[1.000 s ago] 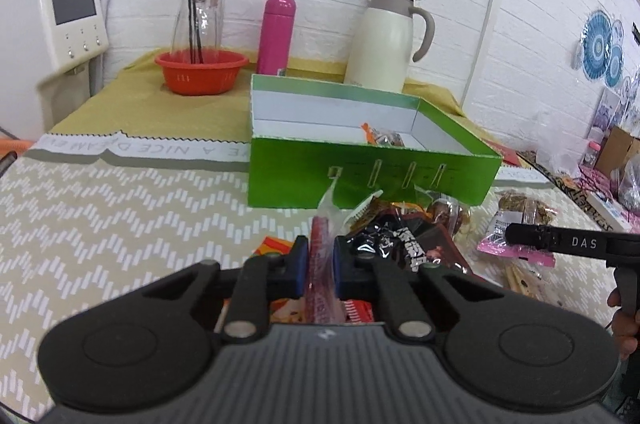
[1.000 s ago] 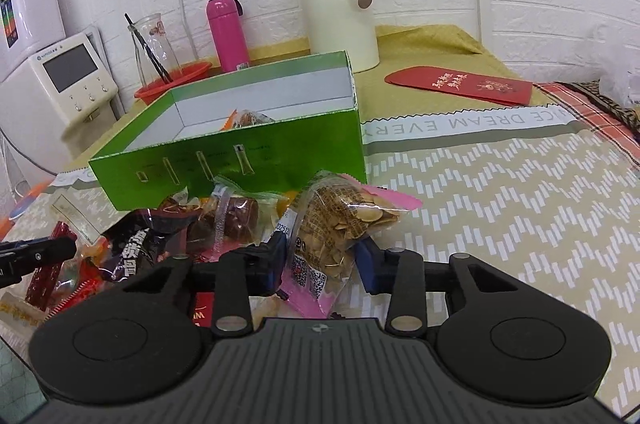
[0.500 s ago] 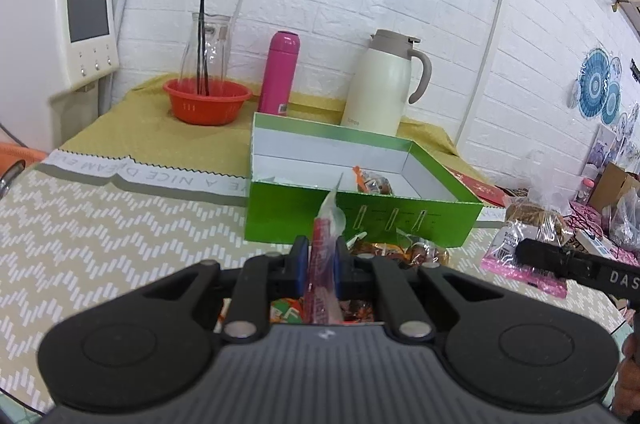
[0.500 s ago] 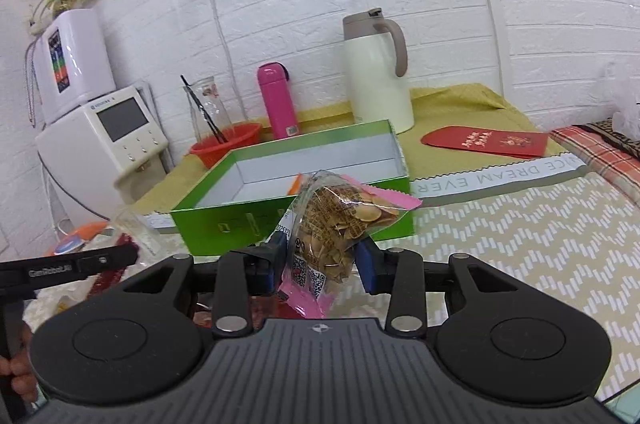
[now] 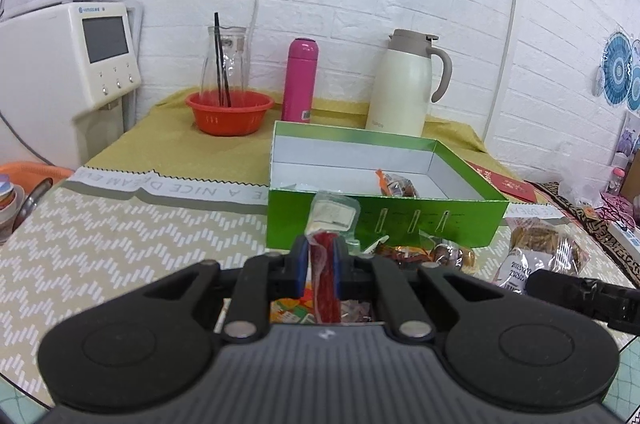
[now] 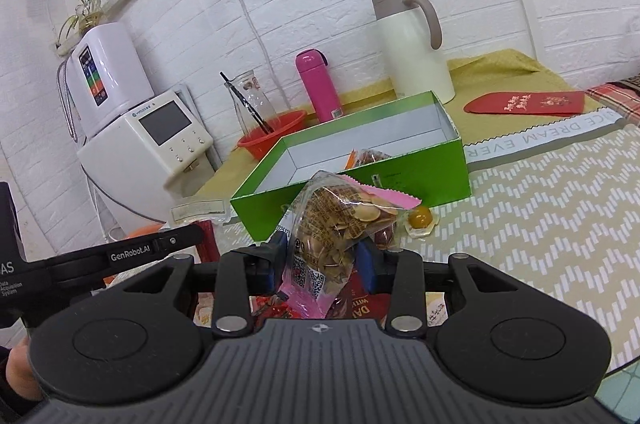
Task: Organize snacks
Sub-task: 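Carry both packets over the green box and release them inside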
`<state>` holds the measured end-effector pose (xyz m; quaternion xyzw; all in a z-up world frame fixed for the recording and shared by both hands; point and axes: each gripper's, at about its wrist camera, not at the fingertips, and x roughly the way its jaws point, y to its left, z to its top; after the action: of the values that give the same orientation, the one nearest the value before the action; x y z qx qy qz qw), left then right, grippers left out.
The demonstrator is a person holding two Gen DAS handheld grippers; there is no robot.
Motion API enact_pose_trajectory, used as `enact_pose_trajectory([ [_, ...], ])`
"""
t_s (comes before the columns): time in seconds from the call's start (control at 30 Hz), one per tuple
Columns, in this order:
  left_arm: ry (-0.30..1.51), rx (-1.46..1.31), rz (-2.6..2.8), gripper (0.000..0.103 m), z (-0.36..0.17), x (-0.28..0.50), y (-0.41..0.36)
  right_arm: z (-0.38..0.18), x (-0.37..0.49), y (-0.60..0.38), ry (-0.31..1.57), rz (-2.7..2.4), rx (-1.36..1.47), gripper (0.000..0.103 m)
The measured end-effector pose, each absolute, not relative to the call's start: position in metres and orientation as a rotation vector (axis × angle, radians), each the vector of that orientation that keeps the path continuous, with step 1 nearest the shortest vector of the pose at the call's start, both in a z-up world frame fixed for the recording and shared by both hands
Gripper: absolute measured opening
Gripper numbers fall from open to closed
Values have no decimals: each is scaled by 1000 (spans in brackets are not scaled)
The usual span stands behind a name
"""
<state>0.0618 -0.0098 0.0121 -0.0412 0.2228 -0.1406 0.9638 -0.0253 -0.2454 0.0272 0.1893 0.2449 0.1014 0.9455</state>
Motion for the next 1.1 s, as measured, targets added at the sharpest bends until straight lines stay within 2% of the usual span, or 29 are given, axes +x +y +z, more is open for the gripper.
enact_pose_trajectory([
  [0.4, 465, -96, -263, 1, 2, 52, 1, 25, -36, -239, 506, 223, 378, 64],
  [0.47, 471, -63, -206, 19, 4, 46, 7, 25, -37, -241, 504, 223, 377, 64],
  [0.5, 483, -60, -183, 62, 5, 43, 10, 25, -38, -241, 503, 224, 378, 64],
  [0.53, 486, -63, -183, 72, 6, 38, 14, 25, -39, -242, 503, 225, 379, 64],
  [0.73, 613, 8, -334, 73, -6, 6, 6, 24, -50, -253, 499, 215, 382, 64],
  [0.97, 756, -25, -351, 73, -40, 31, -5, 15, -54, -274, 504, 171, 449, 64],
  [1.0, 735, -21, -358, 71, -41, 31, -5, 13, -54, -275, 503, 168, 456, 64],
  [1.07, 719, -9, -375, 53, -42, 31, -7, 11, -54, -278, 503, 164, 468, 64],
  [1.1, 720, -25, -390, 33, -42, 31, -7, 11, -54, -280, 501, 165, 475, 64],
])
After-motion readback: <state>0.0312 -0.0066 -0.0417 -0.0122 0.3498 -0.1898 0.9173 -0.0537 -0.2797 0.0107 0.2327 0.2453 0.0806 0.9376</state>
